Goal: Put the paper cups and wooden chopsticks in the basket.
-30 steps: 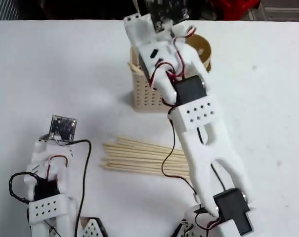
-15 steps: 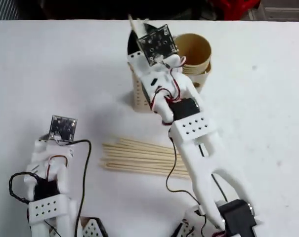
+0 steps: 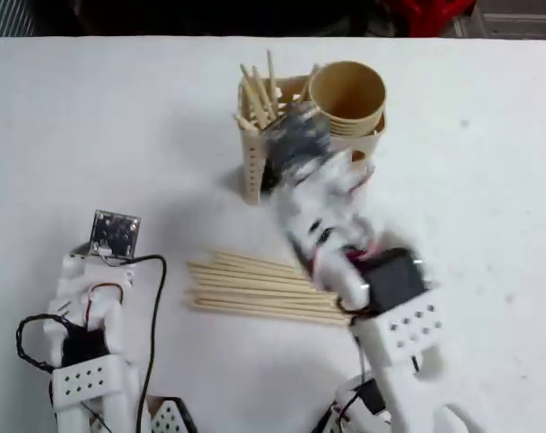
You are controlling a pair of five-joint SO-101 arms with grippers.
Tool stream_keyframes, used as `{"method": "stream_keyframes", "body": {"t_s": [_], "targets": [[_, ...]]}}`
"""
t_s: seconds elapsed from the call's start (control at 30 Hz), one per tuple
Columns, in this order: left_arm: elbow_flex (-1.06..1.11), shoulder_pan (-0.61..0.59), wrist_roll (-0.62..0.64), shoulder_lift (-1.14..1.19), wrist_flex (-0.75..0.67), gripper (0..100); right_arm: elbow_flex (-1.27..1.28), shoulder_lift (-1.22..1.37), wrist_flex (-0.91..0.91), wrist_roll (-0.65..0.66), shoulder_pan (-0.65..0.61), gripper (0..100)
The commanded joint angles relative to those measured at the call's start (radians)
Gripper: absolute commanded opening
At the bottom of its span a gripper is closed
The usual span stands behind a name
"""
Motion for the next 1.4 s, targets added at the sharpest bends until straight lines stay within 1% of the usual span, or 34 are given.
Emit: {"method": "stream_keyframes", "body": {"t_s": [0.0,0.13,0.23,0.33,0.47,0.57,0.67,0.87,0.97,1.1,1.17,1.37], "targets": [[-0.008,0.015,0.006,-0.013,-0.025,9,0.086,0.007,0.137,0.130,-0.119,7.7],[-0.008,0.015,0.006,-0.013,-0.025,9,0.253,0.015,0.133,0.138,-0.188,6.5],[-0.008,0.015,0.006,-0.013,-0.025,9,0.399,0.021,0.067,0.141,-0.228,6.6],[-0.008,0.015,0.006,-0.013,-0.026,9,0.537,0.015,-0.012,0.201,-0.268,5.7],[-0.008,0.015,0.006,-0.013,-0.026,9,0.649,0.022,-0.137,0.215,-0.272,4.3],[-0.008,0.015,0.006,-0.013,-0.026,9,0.690,0.024,-0.183,0.219,-0.272,4.6],[-0.008,0.015,0.006,-0.013,-0.025,9,0.704,0.025,-0.216,0.213,-0.265,4.5],[-0.008,0.013,0.006,-0.013,-0.021,9,0.717,0.036,-0.269,0.213,-0.200,4.5],[-0.008,0.013,0.006,-0.013,-0.021,9,0.713,0.108,-0.285,0.219,-0.199,4.5],[-0.008,0.013,0.006,-0.013,-0.021,9,0.686,0.234,-0.357,0.216,-0.196,4.5],[-0.008,0.013,0.006,-0.013,-0.021,9,0.644,0.297,-0.363,0.216,-0.170,4.5],[-0.008,0.013,0.006,-0.013,-0.021,9,0.486,0.446,-0.366,0.215,-0.030,4.4]]}}
